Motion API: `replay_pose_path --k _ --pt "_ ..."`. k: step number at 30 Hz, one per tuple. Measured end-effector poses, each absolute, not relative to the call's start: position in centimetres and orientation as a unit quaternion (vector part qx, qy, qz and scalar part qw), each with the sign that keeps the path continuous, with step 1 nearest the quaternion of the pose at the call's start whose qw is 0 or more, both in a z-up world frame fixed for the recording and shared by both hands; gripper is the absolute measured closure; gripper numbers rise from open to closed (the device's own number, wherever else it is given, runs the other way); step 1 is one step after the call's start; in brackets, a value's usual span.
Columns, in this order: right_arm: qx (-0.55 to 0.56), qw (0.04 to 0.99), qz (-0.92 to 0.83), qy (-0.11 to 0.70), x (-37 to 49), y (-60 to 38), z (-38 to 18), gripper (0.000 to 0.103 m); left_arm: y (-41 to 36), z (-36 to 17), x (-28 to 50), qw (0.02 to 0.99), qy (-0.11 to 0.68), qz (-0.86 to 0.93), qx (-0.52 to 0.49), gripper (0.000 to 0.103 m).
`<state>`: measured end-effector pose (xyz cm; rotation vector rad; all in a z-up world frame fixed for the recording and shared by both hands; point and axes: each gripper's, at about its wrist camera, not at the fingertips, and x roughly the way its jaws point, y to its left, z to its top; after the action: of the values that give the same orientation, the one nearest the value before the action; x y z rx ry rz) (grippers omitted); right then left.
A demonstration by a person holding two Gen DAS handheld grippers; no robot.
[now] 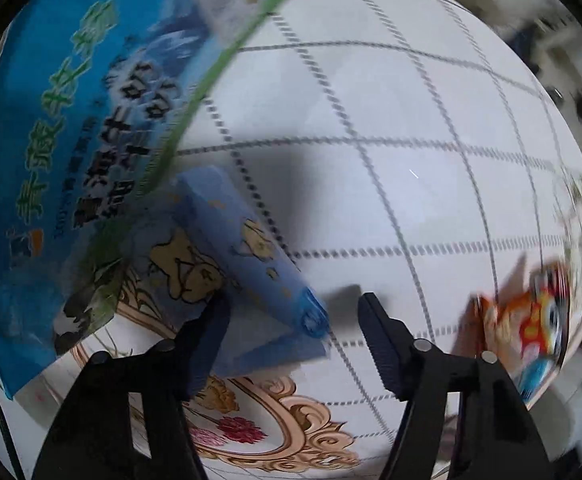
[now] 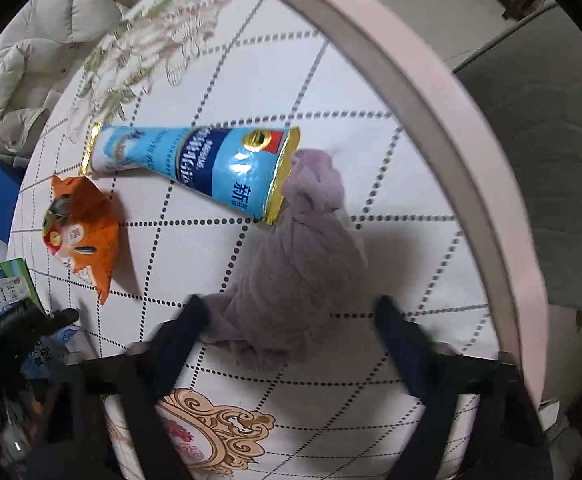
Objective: Organize soft objects
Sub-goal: 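Grasp the blue tissue pack with the left tool while the right tool grasps the purple sock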
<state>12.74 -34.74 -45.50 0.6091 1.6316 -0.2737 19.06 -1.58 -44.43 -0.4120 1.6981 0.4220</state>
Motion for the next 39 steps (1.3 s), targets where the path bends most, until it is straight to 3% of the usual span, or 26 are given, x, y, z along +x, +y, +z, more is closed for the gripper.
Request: replay_pose_path --k 3,9,13,16,18,21,25,31,34,35,39 --pt "0.250 0.632 -0.098 0.727 12.5 -34.1 -46.2 0.054 -3.6 -44.4 17.8 0.633 0.751 0.133 -0.132 0.041" --pt "0.169 0.625 -0.043 0.761 10.2 -32.4 -46.2 0.060 -6.7 -44.4 13.3 0.642 0.764 0.055 -0.018 0.041" --pt "0.126 0.617 -0.021 0.776 8.4 -31.5 -46.1 0.060 -6.4 -44.1 11.6 0.636 0.771 0.030 -0.011 0.041" --pt "0.125 0.617 -0.024 0.776 8.2 -31.5 -45.8 0.057 -5.3 -42.6 11.0 0.636 0.769 0.020 -0.063 0.040" --pt "0.140 0.621 -0.027 0.771 8.3 -31.6 -45.4 0.046 -3.6 -41.1 10.6 0.639 0.758 0.028 -0.124 0.030" --pt "0.168 0.626 -0.035 0.761 8.8 -31.7 -45.2 0.042 -0.2 -40.0 10.1 0.632 0.741 0.072 -0.217 0.022" --pt "0.180 0.629 -0.049 0.755 9.0 -31.8 -45.4 0.041 2.7 -41.4 10.6 0.608 0.736 0.141 -0.263 0.022" --pt "0.176 0.623 -0.067 0.760 9.5 -32.4 -47.2 0.041 1.7 -44.4 12.6 0.592 0.745 0.178 -0.251 0.022" --pt "0.160 0.623 -0.064 0.763 9.0 -31.9 -47.5 0.051 0.2 -44.4 13.8 0.610 0.744 0.164 -0.218 0.022" --pt "0.150 0.621 -0.061 0.767 8.4 -31.4 -47.6 0.062 -0.2 -44.5 14.0 0.614 0.745 0.158 -0.205 0.022" --pt "0.119 0.612 -0.031 0.781 6.5 -30.0 -47.9 0.063 -2.3 -45.0 13.5 0.622 0.761 0.107 -0.148 0.026"
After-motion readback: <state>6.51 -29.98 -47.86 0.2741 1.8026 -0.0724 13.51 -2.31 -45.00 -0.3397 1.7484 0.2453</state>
